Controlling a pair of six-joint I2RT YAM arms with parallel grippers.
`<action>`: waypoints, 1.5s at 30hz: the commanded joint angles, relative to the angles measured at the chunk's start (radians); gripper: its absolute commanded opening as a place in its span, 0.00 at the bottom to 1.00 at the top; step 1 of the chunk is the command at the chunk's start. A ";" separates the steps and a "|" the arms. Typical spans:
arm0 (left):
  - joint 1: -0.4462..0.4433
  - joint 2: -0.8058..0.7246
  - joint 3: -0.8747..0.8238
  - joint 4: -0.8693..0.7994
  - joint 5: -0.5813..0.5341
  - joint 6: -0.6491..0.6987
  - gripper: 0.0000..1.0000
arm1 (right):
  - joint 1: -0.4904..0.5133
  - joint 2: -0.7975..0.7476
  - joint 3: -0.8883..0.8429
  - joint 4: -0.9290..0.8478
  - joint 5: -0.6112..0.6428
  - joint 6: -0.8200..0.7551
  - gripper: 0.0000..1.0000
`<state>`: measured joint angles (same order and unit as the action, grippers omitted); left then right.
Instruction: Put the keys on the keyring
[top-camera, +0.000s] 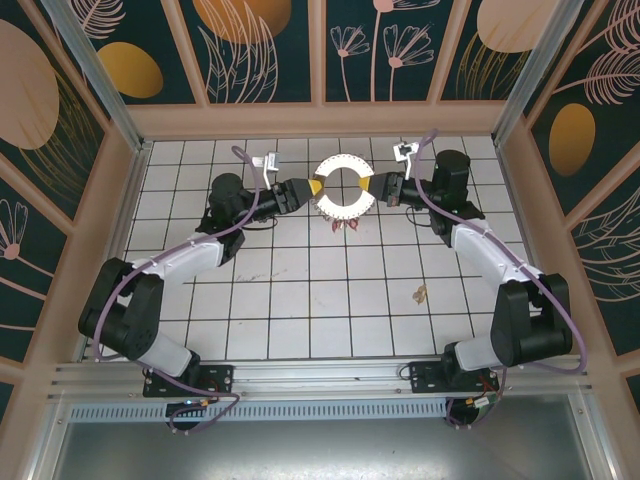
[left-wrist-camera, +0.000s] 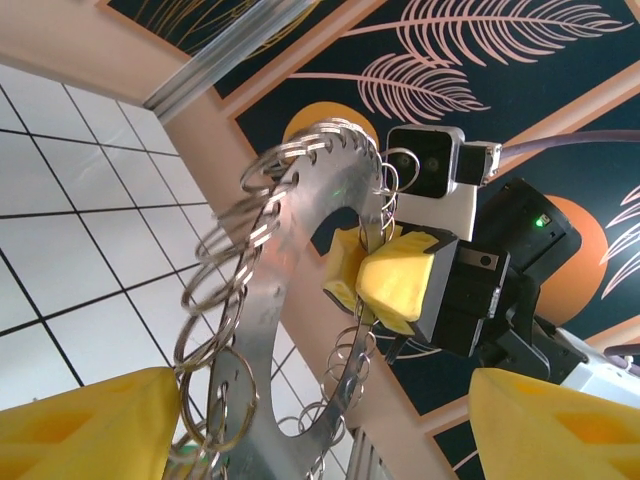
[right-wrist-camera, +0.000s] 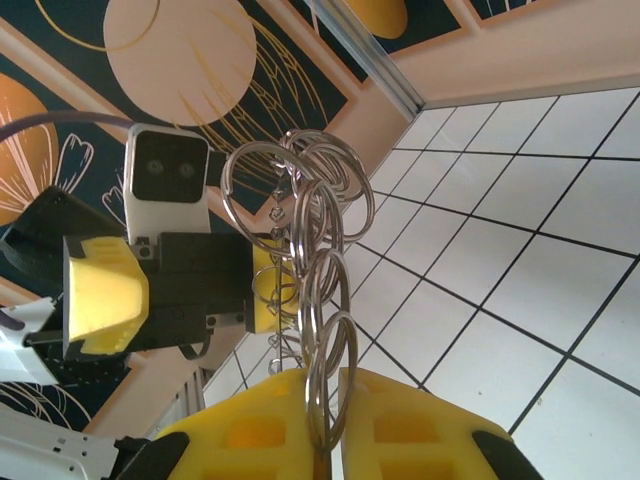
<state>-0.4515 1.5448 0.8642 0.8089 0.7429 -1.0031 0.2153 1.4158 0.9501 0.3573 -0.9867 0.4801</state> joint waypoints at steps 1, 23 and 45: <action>-0.012 0.027 0.028 0.062 0.020 -0.028 0.76 | 0.008 -0.043 -0.007 0.121 0.013 0.078 0.00; -0.022 0.029 0.098 0.030 0.005 0.009 0.26 | 0.025 -0.066 -0.061 0.175 0.085 0.153 0.04; -0.022 -0.028 0.138 -0.035 0.017 0.073 0.00 | 0.019 -0.140 -0.098 0.092 0.218 0.066 0.33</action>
<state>-0.4679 1.5715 0.9615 0.7353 0.7498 -0.9585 0.2317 1.3270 0.8700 0.4667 -0.8272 0.5953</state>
